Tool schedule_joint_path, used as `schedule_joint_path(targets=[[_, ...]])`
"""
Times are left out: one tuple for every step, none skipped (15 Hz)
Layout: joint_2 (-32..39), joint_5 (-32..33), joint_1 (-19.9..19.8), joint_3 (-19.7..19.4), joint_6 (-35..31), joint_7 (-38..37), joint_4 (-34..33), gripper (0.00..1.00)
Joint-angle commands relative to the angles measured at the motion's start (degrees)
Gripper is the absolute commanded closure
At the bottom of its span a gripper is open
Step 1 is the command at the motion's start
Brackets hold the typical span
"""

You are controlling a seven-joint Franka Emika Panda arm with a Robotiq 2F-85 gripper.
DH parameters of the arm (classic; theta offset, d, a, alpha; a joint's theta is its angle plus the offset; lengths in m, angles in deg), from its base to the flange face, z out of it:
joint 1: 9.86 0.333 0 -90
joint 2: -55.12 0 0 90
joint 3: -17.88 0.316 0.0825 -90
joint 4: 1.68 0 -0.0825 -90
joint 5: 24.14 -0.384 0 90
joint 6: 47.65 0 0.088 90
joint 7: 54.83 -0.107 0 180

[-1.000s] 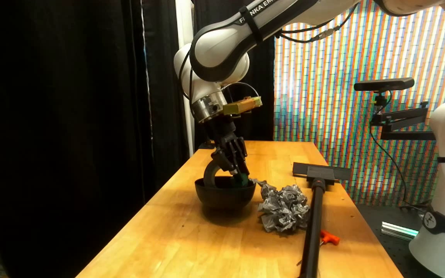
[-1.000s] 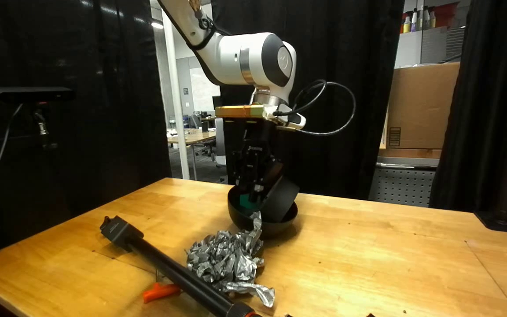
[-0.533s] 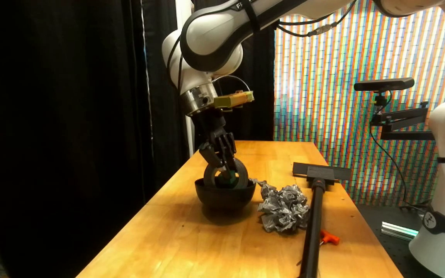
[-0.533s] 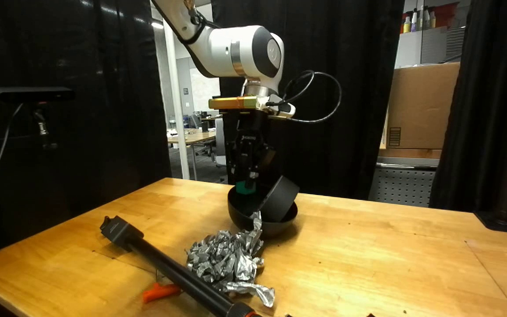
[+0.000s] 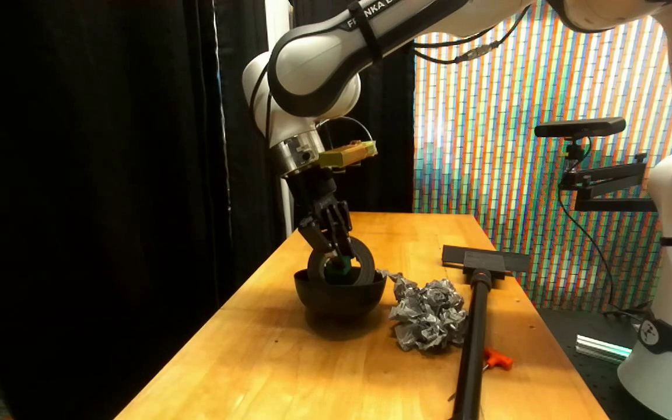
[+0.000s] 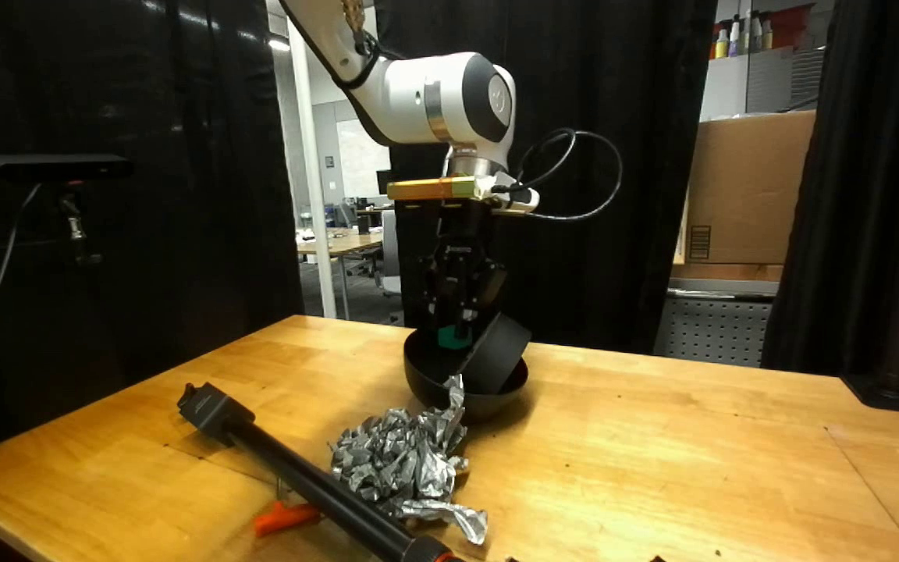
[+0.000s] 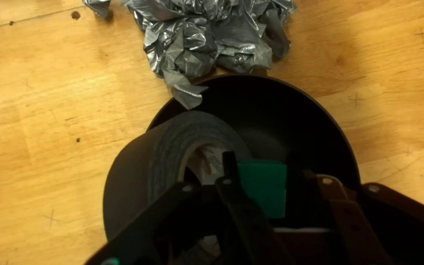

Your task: Pick up the tape and green block from the table and put them in the black bowl.

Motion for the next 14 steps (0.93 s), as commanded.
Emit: schedule_joint_path(targets=[[1.2, 0.5, -0.9, -0.5, -0.4, 1.4, -1.2, 0.88], [1.4, 0.6, -1.1, -0.6, -0.4, 1.7, -1.2, 0.88], [1.7, 0.8, -1.2, -0.7, -0.6, 2.1, -1.3, 0.88], [2.0, 0.9, -1.3, -0.8, -0.5, 2.3, -1.4, 0.88], [2.2, 1.0, -1.3, -0.8, -0.4, 2.5, -1.5, 0.88], [2.5, 1.2, -1.3, -0.8, -0.2, 2.6, -1.8, 0.75], [2.5, 1.3, -1.4, -0.9, -0.3, 2.7, -1.7, 0.38], [2.0, 0.2, -1.3, -0.7, -0.2, 1.8, -0.4, 0.62], [2.1, 0.3, -1.4, -0.8, -0.2, 1.9, -0.4, 0.55], [2.2, 0.4, -1.4, -0.8, -0.2, 1.9, -0.4, 0.48], [2.2, 0.5, -1.4, -0.8, -0.2, 2.0, -0.4, 0.41], [2.2, 0.7, -1.4, -0.8, -0.2, 2.0, -0.5, 0.38], [2.2, 0.7, -1.4, -0.8, -0.2, 2.0, -0.5, 0.38], [2.2, 0.8, -1.4, -0.8, -0.2, 2.1, -0.5, 0.38]])
